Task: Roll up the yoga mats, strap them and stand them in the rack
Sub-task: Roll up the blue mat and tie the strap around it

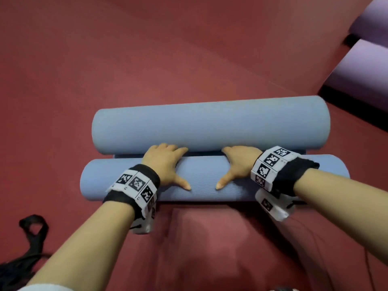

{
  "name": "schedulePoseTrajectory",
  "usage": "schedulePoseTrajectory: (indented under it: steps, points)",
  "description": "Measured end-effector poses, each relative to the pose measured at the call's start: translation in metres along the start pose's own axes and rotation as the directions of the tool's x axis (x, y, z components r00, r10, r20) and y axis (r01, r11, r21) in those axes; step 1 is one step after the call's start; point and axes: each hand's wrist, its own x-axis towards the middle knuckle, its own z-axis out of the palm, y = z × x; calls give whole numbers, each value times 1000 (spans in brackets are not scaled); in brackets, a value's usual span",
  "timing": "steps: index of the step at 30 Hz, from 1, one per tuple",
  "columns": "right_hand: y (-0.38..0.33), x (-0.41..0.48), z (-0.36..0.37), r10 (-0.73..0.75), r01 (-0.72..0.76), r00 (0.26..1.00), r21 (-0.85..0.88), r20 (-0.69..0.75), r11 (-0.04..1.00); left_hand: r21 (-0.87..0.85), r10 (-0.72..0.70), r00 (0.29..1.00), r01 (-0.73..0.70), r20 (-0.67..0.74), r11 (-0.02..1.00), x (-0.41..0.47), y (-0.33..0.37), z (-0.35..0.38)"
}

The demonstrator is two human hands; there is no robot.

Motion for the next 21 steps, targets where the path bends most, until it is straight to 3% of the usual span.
schedulePoseTrajectory:
  steps: [3,5,7,9,11,14,18,21]
  points:
    - [9,3,0,100,-120,934,-38,-343,992,34,-35,945,49,-325,998,5,4,9]
    - [8,2,2,76,-115,885,-58,-460,992,-7,-61,911,64,-407,998,11,7,14]
    - [0,-1,12,-19,-18,914,-87,-406,996,-44,-141,950,134,-280,990,13,14,14]
    - [-10,-8,26,-72,12,945,-187,-319,982,82,-175,983,178,-51,981,8,22,15]
    - [-15,-10,34,-69,-28,939,-273,-337,962,185,-172,985,175,-35,967,4,28,19]
    - [-17,-3,30,-100,-41,910,-326,-403,944,203,-122,979,154,-160,967,8,28,20]
    - [-9,-6,22,-181,63,923,-331,-339,942,223,-16,993,41,-115,974,10,21,12]
    - [-4,-15,20,-229,125,932,-342,-281,931,13,-26,1000,26,17,1000,17,10,-3]
